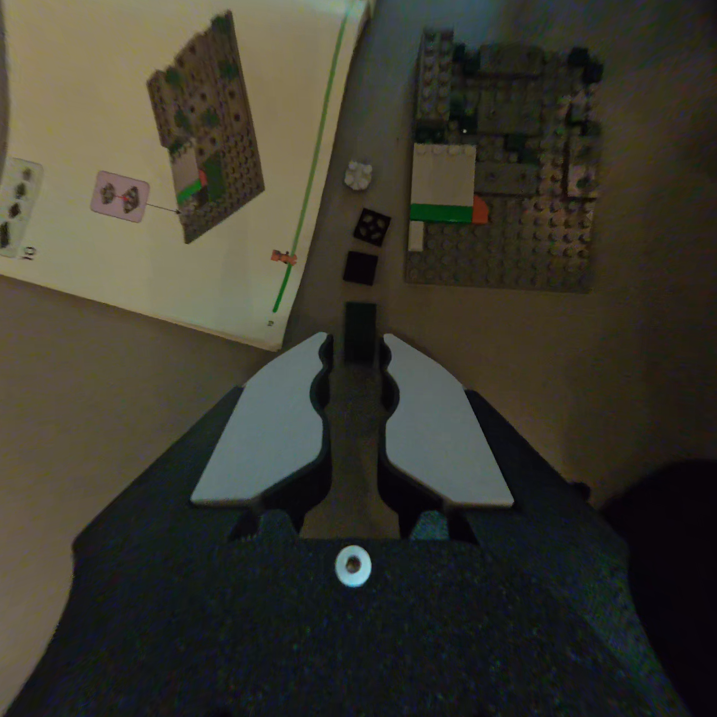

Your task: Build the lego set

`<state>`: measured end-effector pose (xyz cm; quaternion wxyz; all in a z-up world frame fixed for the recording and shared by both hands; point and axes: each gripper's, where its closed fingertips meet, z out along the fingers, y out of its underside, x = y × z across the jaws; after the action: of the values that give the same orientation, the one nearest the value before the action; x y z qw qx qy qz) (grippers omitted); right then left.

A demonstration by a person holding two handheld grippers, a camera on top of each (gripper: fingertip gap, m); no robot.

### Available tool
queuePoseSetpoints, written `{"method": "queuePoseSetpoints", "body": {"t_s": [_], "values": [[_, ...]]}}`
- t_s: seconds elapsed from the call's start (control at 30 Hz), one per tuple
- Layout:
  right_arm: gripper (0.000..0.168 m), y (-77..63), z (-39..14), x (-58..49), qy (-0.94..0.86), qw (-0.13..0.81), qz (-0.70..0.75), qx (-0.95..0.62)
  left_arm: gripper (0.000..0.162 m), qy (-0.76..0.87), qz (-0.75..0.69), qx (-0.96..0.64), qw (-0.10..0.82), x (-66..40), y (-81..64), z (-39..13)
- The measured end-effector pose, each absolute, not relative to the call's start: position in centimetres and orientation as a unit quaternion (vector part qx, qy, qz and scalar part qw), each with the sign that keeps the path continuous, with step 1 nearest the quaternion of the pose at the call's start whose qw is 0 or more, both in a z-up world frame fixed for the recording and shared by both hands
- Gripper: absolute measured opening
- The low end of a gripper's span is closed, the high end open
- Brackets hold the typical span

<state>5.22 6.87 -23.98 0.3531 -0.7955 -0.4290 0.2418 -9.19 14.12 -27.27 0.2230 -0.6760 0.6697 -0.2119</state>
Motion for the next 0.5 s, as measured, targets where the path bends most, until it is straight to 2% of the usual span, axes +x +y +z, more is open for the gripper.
{"method": "queuePoseSetpoints", "body": {"t_s": [0.17, 0.37, 0.5], "values": [[0.018, 6.7, -24.7, 5.6, -0.42, 0.352, 0.232, -0.804, 0.019, 0.637, -0.263, -0.673, 0.269, -8.6, 12.2, -24.8], [0.02, 5.8, -26.3, 5.9, -0.406, 0.339, 0.209, -0.822, 0.018, 0.627, -0.303, -0.656, 0.291, -6.9, 8.9, -25.2], [0.028, 4.7, -26.7, 5.7, -0.405, 0.341, 0.191, -0.826, 0.022, 0.634, -0.31, -0.65, 0.281, -5.9, 7.6, -26.2]]}}
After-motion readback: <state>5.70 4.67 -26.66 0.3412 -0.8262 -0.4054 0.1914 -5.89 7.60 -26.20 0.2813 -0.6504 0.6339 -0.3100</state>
